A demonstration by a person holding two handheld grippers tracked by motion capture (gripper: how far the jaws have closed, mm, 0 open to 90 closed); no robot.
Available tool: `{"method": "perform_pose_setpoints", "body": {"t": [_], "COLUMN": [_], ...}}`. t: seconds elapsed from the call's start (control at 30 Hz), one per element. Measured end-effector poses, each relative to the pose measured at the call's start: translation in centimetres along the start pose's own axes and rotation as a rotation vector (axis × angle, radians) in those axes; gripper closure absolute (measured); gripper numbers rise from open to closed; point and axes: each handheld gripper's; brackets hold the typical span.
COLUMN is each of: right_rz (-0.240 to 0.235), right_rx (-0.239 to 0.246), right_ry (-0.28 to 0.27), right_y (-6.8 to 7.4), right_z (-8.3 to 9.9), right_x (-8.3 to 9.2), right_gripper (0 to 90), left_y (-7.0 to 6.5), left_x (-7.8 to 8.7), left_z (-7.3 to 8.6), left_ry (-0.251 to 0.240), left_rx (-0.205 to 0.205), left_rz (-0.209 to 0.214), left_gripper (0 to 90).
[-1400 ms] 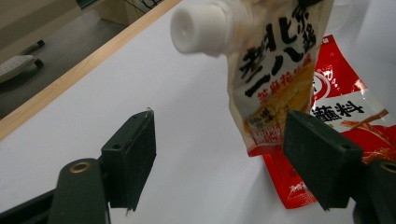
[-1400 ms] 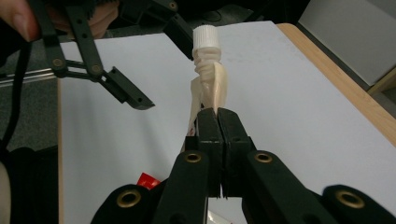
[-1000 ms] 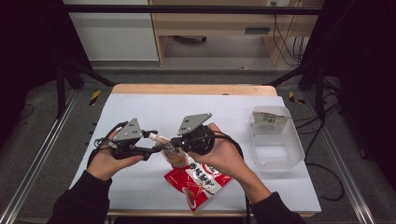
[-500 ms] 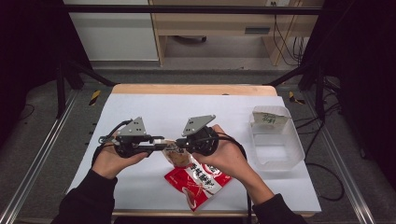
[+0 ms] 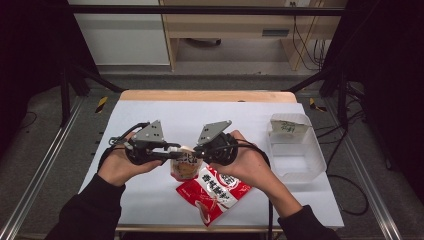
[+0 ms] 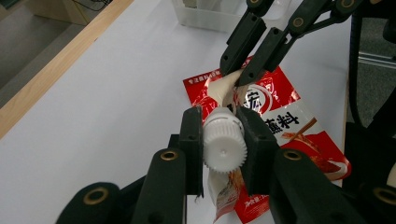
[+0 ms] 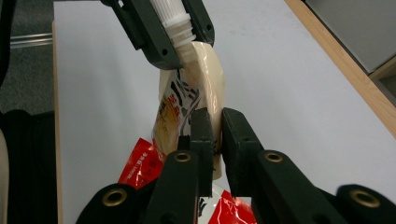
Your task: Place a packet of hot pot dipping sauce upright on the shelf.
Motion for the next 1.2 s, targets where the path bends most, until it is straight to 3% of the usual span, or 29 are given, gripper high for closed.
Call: {"method": "perform_pose_setpoints", "body": {"t": [0.07,0.13,0.33,0.5,0.63,0.73,1.0,1.2], "right_rz": [0.006,0.008,0.043,0.03,-0.002,-0.027,-0.073,-0.062], "right_rx": [0.016,0.021,0.091,0.099,0.093,0.083,0.069,0.054], "right_ry": [0.033,0.05,0.13,0.162,0.212,0.227,0.257,0.259], "right_y": [-0.2,-0.2,-0.2,-0.5,-0.8,-1.0,-1.1,-1.0], "right_z": [-0.1,-0.2,-1.1,-1.8,-2.4,-2.7,-3.1,-3.5], "right_x": [0.2,0.3,0.2,-0.3,-1.0,-1.5,-1.7,-1.4], "right_gripper": [73.0,69.5,48.1,41.1,40.7,47.2,81.7,87.0], "left_y": [0.1,0.1,0.2,-0.1,-0.2,-0.3,-0.2,0.0], "left_x": [0.0,0.0,0.1,0.0,-0.1,-0.2,-0.1,-0.2], "left_z": [-0.1,-0.1,-0.1,-0.2,-0.3,-0.3,-0.1,0.2], "left_ry": [0.002,0.0,0.002,0.0,0.002,0.003,-0.013,-0.044], "left_rx": [-0.004,-0.006,-0.034,-0.042,-0.052,-0.067,-0.059,-0.016], "left_rz": [0.0,0.0,-0.005,0.001,0.003,0.007,0.004,-0.012], "left_gripper": [73.5,73.5,73.5,73.5,73.5,73.5,73.4,72.4]}}
Point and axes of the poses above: each handheld gripper's, and its own axes: x roughly backward along the jaws, z roughly out of its underside, y roughly to its left, and after that the axes turned 8 degrees about -z, right-handed
